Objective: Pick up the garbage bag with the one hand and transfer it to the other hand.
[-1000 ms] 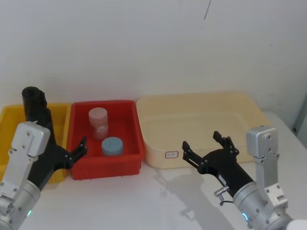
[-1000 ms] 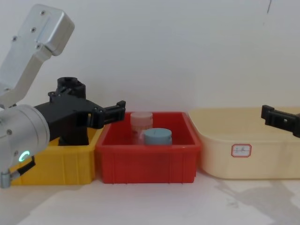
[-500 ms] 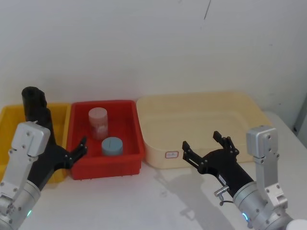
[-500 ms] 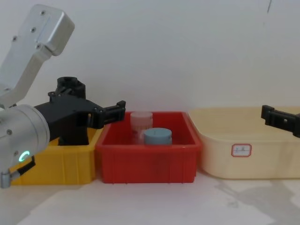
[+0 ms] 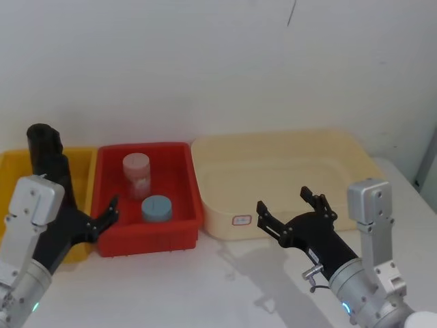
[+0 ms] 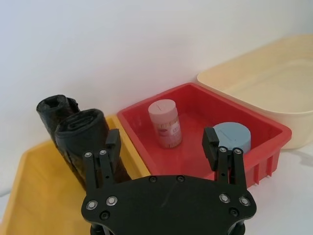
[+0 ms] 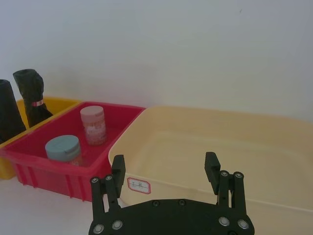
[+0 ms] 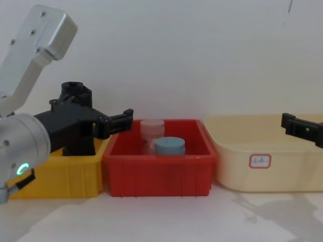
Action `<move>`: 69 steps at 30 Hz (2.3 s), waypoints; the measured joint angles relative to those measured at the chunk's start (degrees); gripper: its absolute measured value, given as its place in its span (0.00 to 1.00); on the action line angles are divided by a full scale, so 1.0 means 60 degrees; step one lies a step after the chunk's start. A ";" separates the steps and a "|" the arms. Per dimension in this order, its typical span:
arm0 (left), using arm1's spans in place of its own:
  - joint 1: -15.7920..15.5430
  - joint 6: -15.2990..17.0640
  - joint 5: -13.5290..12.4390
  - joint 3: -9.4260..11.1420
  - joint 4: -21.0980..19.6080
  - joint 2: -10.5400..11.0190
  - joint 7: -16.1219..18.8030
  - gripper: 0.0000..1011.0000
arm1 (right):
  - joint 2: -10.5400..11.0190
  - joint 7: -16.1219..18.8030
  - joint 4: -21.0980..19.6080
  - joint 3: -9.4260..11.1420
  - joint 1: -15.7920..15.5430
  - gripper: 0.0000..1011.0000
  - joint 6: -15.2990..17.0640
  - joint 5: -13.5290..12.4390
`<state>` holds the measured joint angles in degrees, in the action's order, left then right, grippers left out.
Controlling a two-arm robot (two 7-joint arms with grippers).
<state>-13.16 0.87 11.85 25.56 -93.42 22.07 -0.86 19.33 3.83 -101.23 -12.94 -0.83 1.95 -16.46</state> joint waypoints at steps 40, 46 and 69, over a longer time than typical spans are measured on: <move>0.0315 0.1142 0.2028 -0.1643 0.0277 0.0560 -0.1232 0.99 | 0.0000 0.0000 0.0000 0.0000 -0.0001 0.99 0.0000 0.0000; 0.0007 0.1280 0.2038 -0.1636 0.0578 0.0497 -0.1376 0.99 | 0.0000 0.0000 0.0000 0.0000 -0.0001 0.99 0.0000 0.0000; -0.1308 0.1339 0.1732 -0.1300 0.1957 0.0026 -0.2023 0.99 | 0.0000 0.0000 0.0000 0.0000 -0.0001 0.99 0.0000 0.0000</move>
<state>-21.01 8.91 22.24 17.76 -81.68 22.23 -13.00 19.33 3.83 -101.23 -12.94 -0.84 1.95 -16.46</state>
